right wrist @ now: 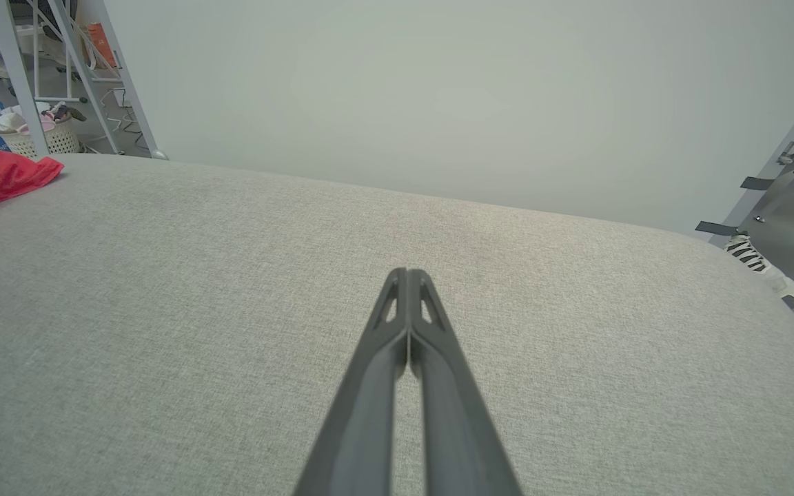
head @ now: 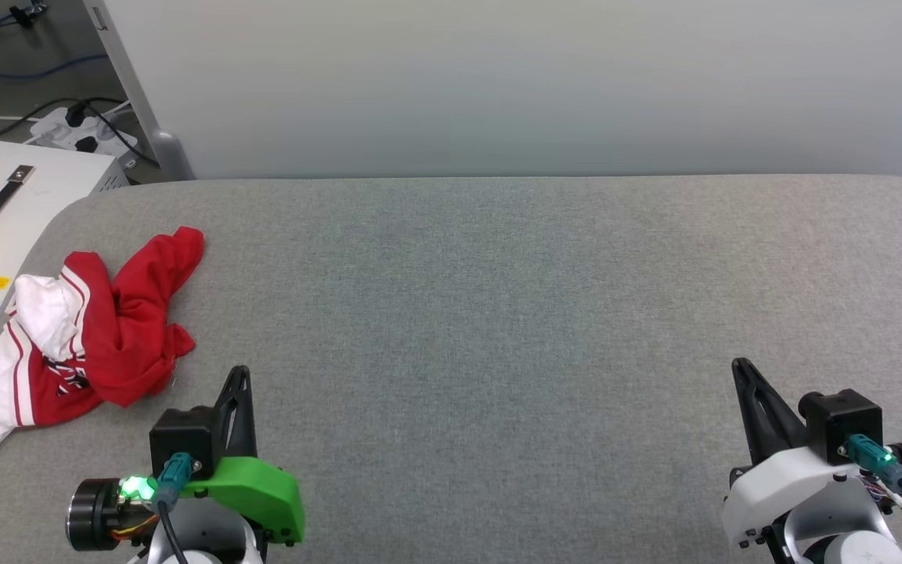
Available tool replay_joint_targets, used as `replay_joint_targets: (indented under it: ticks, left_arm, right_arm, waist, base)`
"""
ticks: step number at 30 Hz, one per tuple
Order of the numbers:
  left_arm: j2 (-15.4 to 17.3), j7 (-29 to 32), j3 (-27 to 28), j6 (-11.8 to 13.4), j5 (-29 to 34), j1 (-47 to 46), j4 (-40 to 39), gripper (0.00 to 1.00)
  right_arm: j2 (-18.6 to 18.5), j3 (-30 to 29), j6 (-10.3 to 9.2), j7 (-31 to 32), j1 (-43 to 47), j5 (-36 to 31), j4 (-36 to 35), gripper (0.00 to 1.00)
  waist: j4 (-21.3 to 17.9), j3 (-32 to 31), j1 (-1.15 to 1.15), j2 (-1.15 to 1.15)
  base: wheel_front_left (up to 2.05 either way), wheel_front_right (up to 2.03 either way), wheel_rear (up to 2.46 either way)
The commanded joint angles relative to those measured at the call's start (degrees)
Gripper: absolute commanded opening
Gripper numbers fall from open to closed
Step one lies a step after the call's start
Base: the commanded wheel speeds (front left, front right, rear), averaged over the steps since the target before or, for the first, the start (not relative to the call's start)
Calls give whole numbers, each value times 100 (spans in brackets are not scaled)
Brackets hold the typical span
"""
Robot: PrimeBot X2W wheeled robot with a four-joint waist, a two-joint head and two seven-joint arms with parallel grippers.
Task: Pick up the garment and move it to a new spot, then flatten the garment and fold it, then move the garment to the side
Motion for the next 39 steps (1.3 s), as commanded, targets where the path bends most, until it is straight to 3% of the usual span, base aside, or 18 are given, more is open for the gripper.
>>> replay_joint_targets:
  ticks: [1, 39]
  left_arm:
    - [-26, -4, 8, -17, 53, -99, -14, 0]
    - [-26, -4, 8, -17, 53, -99, -14, 0]
  right_arm:
    - [1, 7, -4, 17, -94, -57, -27, 0]
    - [1, 7, -4, 17, -94, -57, -27, 0]
  waist:
    - [0, 0, 0, 0]
    - [0, 0, 0, 0]
  base:
    - [0, 0, 0]
    - [0, 0, 0]
